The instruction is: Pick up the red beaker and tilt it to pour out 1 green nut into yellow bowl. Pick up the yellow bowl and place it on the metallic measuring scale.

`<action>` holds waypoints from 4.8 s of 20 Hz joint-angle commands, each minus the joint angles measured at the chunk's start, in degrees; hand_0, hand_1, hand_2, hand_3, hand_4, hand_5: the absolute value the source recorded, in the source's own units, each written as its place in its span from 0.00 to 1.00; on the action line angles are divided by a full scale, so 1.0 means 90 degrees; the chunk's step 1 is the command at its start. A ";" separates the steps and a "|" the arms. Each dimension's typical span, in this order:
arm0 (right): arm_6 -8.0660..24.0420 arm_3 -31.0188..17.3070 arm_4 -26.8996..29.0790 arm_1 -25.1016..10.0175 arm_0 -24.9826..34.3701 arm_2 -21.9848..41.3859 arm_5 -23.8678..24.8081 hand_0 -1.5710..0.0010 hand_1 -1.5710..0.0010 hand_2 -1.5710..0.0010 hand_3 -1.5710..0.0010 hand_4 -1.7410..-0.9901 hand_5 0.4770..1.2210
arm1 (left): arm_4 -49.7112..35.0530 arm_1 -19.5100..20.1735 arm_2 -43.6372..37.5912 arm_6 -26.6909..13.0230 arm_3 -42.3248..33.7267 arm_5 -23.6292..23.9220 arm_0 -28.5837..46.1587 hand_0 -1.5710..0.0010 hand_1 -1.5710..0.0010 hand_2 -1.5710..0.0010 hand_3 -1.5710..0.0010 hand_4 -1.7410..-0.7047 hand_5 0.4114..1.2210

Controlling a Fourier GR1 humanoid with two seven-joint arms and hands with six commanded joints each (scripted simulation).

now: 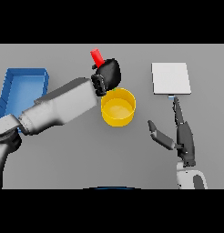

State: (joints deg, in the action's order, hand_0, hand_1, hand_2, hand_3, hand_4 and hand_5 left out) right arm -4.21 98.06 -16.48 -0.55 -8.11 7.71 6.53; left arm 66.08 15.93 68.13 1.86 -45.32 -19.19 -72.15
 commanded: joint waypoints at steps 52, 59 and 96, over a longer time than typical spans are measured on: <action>-0.0490 -0.0243 0.0143 -0.0358 0.0147 0.0028 -0.0405 1.00 1.00 1.00 1.00 0.71 0.25 | -0.7468 0.3418 -0.4326 -0.4083 -0.2324 0.5202 0.4604 0.00 0.00 0.00 0.01 0.00 0.69; -0.0489 -0.0287 0.0017 -0.0276 0.0184 0.0067 -0.0268 1.00 1.00 1.00 1.00 0.75 0.25 | -0.8157 0.3844 -0.4142 -0.3991 -0.2820 0.3692 0.4742 0.52 0.62 0.61 0.63 0.75 0.41; -0.0546 -0.2457 -0.2918 -0.2032 0.4448 0.2642 -0.3041 1.00 1.00 1.00 1.00 0.65 0.28 | -0.8443 0.3691 -0.4312 -0.3381 -0.2598 0.3497 0.4570 1.00 1.00 1.00 1.00 0.91 0.38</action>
State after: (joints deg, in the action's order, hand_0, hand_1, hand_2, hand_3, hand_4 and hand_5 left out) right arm -9.07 75.96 -42.75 -18.80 31.92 31.50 -20.82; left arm -9.91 49.13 29.32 -28.63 -68.70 12.29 -31.03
